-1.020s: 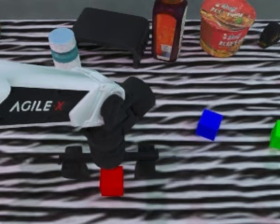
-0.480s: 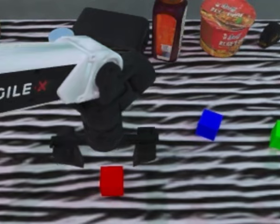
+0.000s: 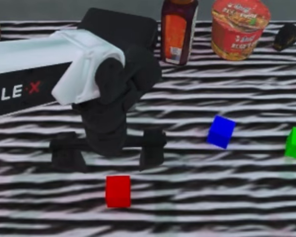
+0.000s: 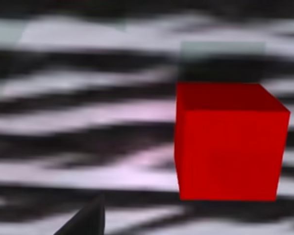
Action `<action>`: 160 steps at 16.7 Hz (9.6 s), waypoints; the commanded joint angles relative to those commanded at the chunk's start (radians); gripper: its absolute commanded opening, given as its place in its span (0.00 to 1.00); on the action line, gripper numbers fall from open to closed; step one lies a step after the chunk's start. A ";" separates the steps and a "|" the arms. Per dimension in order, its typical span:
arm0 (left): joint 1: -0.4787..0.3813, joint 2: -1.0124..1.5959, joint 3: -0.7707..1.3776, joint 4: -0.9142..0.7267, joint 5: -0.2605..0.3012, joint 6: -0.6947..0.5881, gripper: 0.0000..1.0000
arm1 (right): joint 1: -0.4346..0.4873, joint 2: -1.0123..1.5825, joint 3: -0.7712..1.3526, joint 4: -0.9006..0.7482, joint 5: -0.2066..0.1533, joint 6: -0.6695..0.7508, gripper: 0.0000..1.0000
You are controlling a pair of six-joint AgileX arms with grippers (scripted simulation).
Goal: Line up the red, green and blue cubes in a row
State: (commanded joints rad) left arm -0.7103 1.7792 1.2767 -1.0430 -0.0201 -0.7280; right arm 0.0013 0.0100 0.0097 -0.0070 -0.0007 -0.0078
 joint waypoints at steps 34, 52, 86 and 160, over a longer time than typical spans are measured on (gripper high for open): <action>0.730 -1.779 -1.277 1.043 0.020 0.728 1.00 | 0.083 1.898 1.360 -1.027 0.002 -1.130 1.00; 0.730 -1.779 -1.277 1.043 0.020 0.728 1.00 | 0.088 2.018 1.208 -0.753 0.002 -1.127 0.55; 0.730 -1.779 -1.277 1.043 0.020 0.728 1.00 | 0.160 1.920 1.387 -1.037 0.001 -1.086 0.00; 0.730 -1.779 -1.277 1.043 0.020 0.728 1.00 | 0.691 2.110 1.718 -1.175 0.000 -0.660 1.00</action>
State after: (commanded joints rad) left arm 0.0200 0.0000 0.0000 0.0000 0.0000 0.0000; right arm 0.6921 2.1201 1.7276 -1.1823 -0.0005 -0.6679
